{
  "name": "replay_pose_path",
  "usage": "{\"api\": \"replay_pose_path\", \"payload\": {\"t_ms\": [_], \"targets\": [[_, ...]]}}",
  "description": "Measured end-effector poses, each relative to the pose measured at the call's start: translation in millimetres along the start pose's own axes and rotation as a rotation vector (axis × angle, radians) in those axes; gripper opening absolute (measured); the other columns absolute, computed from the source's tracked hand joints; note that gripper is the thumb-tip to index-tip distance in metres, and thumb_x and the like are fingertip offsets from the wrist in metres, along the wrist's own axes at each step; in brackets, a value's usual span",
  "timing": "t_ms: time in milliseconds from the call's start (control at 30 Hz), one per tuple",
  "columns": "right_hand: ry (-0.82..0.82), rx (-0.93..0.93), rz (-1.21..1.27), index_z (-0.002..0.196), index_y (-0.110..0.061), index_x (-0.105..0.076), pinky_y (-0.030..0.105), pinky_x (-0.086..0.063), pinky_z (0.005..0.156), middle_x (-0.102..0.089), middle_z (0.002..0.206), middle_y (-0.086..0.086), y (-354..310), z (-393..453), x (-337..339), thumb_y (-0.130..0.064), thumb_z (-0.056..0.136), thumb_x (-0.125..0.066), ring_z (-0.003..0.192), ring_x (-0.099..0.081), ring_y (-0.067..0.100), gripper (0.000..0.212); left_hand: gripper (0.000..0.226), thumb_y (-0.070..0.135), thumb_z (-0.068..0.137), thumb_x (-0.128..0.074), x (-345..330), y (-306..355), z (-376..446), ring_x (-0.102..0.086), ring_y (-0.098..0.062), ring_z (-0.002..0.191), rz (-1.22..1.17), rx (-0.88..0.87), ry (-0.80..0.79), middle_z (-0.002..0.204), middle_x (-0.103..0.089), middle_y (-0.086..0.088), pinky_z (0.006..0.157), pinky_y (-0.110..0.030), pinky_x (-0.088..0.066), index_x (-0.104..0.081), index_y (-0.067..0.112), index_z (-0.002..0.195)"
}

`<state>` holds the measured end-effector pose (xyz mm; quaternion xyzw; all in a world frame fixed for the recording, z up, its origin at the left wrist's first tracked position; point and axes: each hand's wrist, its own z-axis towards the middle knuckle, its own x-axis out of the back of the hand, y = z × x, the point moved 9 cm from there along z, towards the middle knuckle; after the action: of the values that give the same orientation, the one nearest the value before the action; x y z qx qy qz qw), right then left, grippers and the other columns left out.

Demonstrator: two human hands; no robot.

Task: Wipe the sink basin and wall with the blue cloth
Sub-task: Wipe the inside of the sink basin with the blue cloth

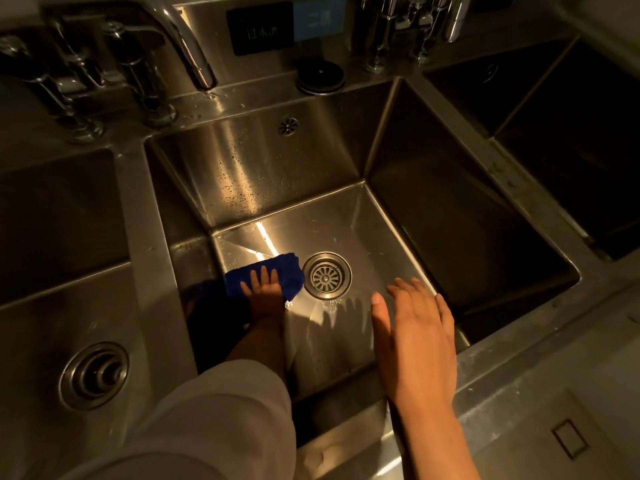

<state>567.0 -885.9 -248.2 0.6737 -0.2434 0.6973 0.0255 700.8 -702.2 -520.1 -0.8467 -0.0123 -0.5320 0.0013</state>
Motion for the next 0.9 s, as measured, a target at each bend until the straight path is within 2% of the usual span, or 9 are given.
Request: {"api": "replay_pose_path", "payload": {"t_ms": [167, 467, 667, 767, 900], "targets": [[0.023, -0.003, 0.006, 0.115, -0.013, -0.059, 0.037, -0.016, 0.112, -0.058, 0.128, 0.007, 0, 0, 1, -0.046, 0.09, -0.021, 0.13, -0.04, 0.02, 0.056, 0.057, 0.02, 0.101, -0.037, 14, -11, 36, -0.005, -0.029, 0.148, -0.011, 0.019, -0.036, 0.161, -0.005, -0.003, 0.118, -0.05, -0.011, -0.013, 0.022, 0.152], [0.042, -0.004, -0.005, 0.113, -0.013, -0.061, 0.039, -0.019, 0.111, -0.06, 0.125, 0.007, 2, 0, 0, -0.045, 0.094, -0.025, 0.128, -0.044, 0.022, 0.051, 0.065, 0.015, 0.095, -0.05, 36, -18, 69, -0.008, -0.029, 0.147, 0.016, -0.037, 0.031, 0.16, -0.01, -0.006, 0.118, -0.05, -0.013, -0.017, 0.018, 0.151], [0.05, -0.003, -0.003, 0.112, -0.012, -0.061, 0.039, -0.02, 0.111, -0.061, 0.123, 0.009, 1, 0, 2, -0.045, 0.093, -0.025, 0.127, -0.045, 0.023, 0.052, 0.069, 0.022, 0.095, -0.053, 34, -14, 58, -0.012, -0.031, 0.146, 0.024, -0.023, 0.045, 0.159, -0.012, -0.011, 0.118, -0.047, -0.014, -0.015, 0.013, 0.152], [0.027, -0.004, 0.001, 0.115, -0.012, -0.06, 0.038, -0.017, 0.112, -0.059, 0.126, 0.007, 0, 0, 1, -0.047, 0.091, -0.023, 0.129, -0.041, 0.021, 0.055, 0.066, 0.022, 0.097, -0.049, 28, -10, 50, -0.012, -0.031, 0.146, 0.032, -0.016, 0.03, 0.159, -0.011, -0.012, 0.118, -0.047, -0.014, -0.014, 0.012, 0.152], [0.017, 0.007, 0.011, 0.116, -0.013, -0.059, 0.039, -0.018, 0.113, -0.058, 0.127, 0.007, -1, 0, 2, -0.05, 0.089, -0.019, 0.13, -0.04, 0.02, 0.061, 0.053, 0.016, 0.102, -0.031, 21, -5, 34, -0.011, -0.031, 0.147, 0.052, -0.007, 0.022, 0.159, -0.012, -0.013, 0.119, -0.046, -0.011, -0.014, 0.01, 0.152]]}}
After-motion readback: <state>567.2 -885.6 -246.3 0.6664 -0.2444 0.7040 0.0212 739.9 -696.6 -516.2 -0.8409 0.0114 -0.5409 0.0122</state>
